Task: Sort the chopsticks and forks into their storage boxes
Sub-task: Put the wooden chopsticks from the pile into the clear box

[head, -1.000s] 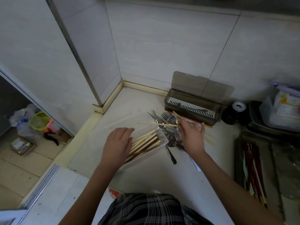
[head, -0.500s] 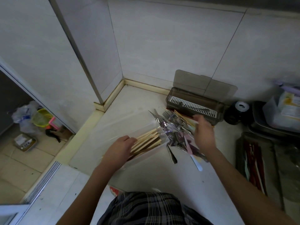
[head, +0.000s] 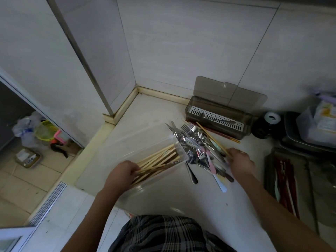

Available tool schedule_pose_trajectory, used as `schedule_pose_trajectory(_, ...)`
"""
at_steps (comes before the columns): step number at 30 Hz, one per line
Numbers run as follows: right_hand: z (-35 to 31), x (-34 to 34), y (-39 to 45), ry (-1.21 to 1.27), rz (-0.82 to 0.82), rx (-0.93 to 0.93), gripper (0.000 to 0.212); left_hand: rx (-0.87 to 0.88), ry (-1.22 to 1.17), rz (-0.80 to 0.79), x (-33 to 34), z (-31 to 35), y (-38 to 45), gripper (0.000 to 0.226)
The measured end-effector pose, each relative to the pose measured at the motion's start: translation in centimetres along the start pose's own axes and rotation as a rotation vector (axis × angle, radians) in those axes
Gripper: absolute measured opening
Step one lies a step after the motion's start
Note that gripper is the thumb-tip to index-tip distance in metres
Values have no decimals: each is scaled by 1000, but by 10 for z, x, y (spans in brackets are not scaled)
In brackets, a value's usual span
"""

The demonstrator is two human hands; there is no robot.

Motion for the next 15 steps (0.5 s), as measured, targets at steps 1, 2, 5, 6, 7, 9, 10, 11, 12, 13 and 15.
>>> schedule_pose_trajectory(1,-1,-2,1,-15,-5,3,28,-3,0,14,1,0,-1,22)
schedule_pose_trajectory(2,-1,-3,1,-21,-8,5,25,1,-4,26,1,0,-1,23)
schedule_pose_trajectory(5,1,-3,5,6,11,-14,17,20,-18,51,2,1,-4,21)
schedule_pose_trajectory(6,2,-4,8,8,33,-27,18,24,-23,61,1,1,-5,20)
schedule_pose_trajectory(7,5,-4,10,4,59,-36,21,26,-30,70,1,1,-5,19)
schedule_pose_trajectory(9,7,-8,17,-4,83,-36,32,34,-45,84,0,2,-6,18)
schedule_pose_trajectory(10,7,-11,21,-12,58,-34,40,43,-48,89,0,3,-6,17)
schedule_pose_trajectory(11,7,-14,25,-28,18,-36,48,52,-48,95,-1,3,-7,16)
schedule_pose_trajectory(12,6,-16,29,-52,-27,-40,53,57,-51,104,-1,4,-6,15)
schedule_pose_trajectory(13,6,-17,33,-82,-63,-49,55,58,-54,113,-2,5,-6,15)
schedule_pose_trajectory(15,4,-16,40,-139,-102,-60,51,54,-61,129,-4,8,-5,15)
Point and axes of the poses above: each hand's wrist, its own y-axis towards the middle knuckle, its own x-axis out of the palm, z = x × y, the point moved 1 cm from there along y, towards the middle knuckle, and after that the axes turned 3 degrees about -z, right-handed, at the moved point
